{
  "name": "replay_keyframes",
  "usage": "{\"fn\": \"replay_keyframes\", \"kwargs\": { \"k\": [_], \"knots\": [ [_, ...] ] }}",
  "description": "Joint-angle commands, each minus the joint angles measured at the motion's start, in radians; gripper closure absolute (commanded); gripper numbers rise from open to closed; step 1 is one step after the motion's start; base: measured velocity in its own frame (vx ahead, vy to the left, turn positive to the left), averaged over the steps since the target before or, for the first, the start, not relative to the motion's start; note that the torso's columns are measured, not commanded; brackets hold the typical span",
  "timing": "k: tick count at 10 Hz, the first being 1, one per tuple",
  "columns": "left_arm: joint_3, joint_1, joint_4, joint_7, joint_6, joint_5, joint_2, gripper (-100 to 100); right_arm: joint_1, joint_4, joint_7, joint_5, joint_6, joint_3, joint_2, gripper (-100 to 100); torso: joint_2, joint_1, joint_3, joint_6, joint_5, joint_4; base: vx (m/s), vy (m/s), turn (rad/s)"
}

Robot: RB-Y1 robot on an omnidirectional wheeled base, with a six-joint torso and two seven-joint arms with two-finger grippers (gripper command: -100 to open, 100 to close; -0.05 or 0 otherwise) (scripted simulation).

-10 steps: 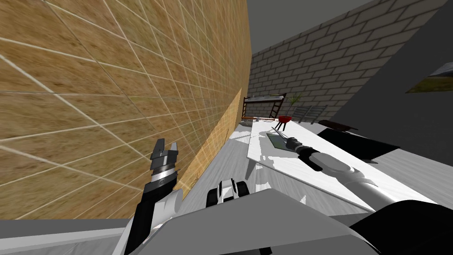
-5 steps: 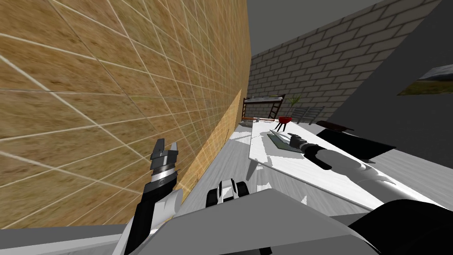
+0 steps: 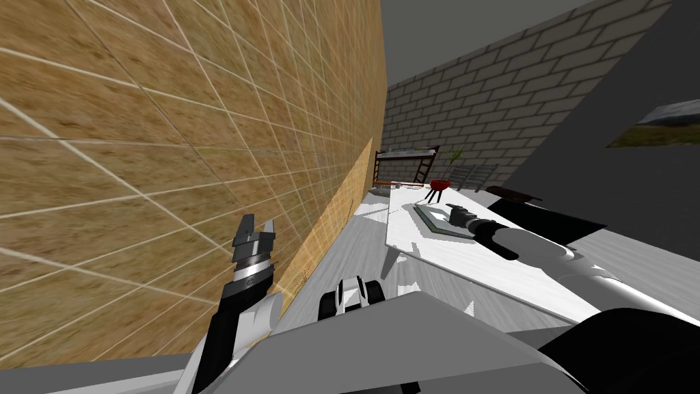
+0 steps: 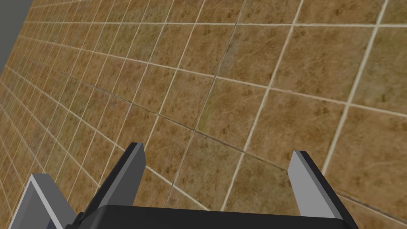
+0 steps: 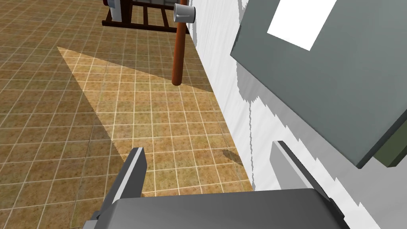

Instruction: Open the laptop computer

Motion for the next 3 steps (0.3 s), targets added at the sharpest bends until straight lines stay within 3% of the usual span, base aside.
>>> {"fn": "replay_keyframes", "kwargs": {
  "k": [1, 3],
  "knots": [
    [0.0, 0.0, 0.0, 0.0, 0.0, 0.0, 0.0, 0, 0.0, 0.0, 0.0, 0.0, 0.0, 0.0, 0.0, 0, 0.0, 0.001, 0.0, 0.0, 0.0, 0.0, 0.0, 0.0, 0.0],
    [0.0, 0.0, 0.0, 0.0, 0.0, 0.0, 0.0, 0, 0.0, 0.0, 0.0, 0.0, 0.0, 0.0, 0.0, 0, -0.001, 0.001, -0.001, 0.0, 0.0, 0.0, 0.0, 0.0, 0.0]
  ]
}}
